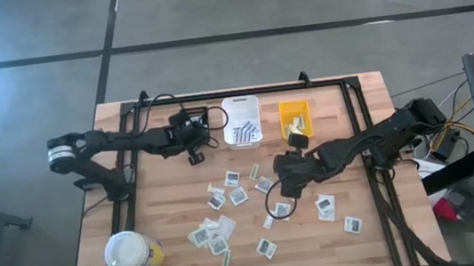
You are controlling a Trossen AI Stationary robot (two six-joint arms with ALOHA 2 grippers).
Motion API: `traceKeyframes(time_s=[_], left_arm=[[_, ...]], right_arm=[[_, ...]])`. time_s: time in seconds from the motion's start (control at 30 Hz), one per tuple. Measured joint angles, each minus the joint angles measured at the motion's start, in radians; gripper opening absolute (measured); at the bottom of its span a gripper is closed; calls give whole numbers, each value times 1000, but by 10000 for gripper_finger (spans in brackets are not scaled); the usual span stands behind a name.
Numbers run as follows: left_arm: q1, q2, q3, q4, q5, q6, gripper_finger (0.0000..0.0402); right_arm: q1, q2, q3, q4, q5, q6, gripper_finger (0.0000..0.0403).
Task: Pick & Place First Aid Supplies
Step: Put the towelette pack into the black basket, then put the green bandage into the yellow basket
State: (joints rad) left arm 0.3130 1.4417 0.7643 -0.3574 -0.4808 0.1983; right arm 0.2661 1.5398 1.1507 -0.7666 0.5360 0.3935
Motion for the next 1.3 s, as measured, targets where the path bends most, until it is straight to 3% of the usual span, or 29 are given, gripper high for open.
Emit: traceKeyframes(time_s=[0.3, 0.57, 0.83, 1.3], left_arm=[[0, 15, 0, 45, 9, 9, 10], [0, 15, 0, 55, 80, 7, 54], [0, 14, 5, 44, -13, 8, 113], [-1, 13, 206, -253, -24, -31, 138]], right_arm=[[0, 0, 0, 1, -20, 0, 56], [0, 0, 0, 1, -20, 0, 56], [0, 0, -1, 0, -20, 0, 56], [4, 0, -1, -11, -70, 13, 56]])
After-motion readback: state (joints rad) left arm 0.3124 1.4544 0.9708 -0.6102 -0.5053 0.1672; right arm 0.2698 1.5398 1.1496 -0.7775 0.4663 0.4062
